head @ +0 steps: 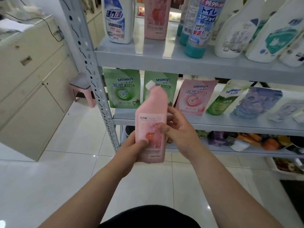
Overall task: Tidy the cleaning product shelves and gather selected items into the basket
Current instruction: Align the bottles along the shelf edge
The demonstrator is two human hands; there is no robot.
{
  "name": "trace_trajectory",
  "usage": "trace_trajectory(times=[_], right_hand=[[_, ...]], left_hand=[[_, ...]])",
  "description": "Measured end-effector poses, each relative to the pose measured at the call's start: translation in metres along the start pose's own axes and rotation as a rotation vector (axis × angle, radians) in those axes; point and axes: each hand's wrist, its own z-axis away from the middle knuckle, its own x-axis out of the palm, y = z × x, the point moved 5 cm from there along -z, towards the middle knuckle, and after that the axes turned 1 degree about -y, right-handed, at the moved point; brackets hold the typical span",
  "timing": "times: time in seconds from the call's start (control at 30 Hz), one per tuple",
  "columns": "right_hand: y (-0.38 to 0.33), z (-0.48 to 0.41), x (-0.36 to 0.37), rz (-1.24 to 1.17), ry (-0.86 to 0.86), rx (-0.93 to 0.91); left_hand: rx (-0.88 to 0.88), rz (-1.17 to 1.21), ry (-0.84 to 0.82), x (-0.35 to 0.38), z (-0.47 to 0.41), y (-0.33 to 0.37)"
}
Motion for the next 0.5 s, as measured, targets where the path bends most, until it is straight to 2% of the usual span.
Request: trace_trajectory(times=[0.17, 0.23, 0.3, 0.4, 0.5], right_hand=[[-0.002, -0.006, 0.022, 0.029, 0.054, -0.015], [0.001, -0.009, 0.033, 0.051, 0.059, -0.033], [0.005, -0.012, 0.046, 0.057, 0.043, -0.005], [0.002, -0.017, 0.059, 0.074, 0.09, 0.019], [-0.003, -0.021, 0.065, 0.075, 0.111, 0.011]], left_hand=[[-0.073, 0.095, 0.001, -0.018, -0.001, -0.001], [-0.033, 0.05, 0.059, -0.026, -0.003, 0.003], [0.064, -0.092, 0.109, -0.03, -0.003, 0.008], [0.156, -0.252, 0.028, -0.029, 0.003, 0.01], [0.176, -0.248, -0.04, -0.038, 0.005, 0.016]])
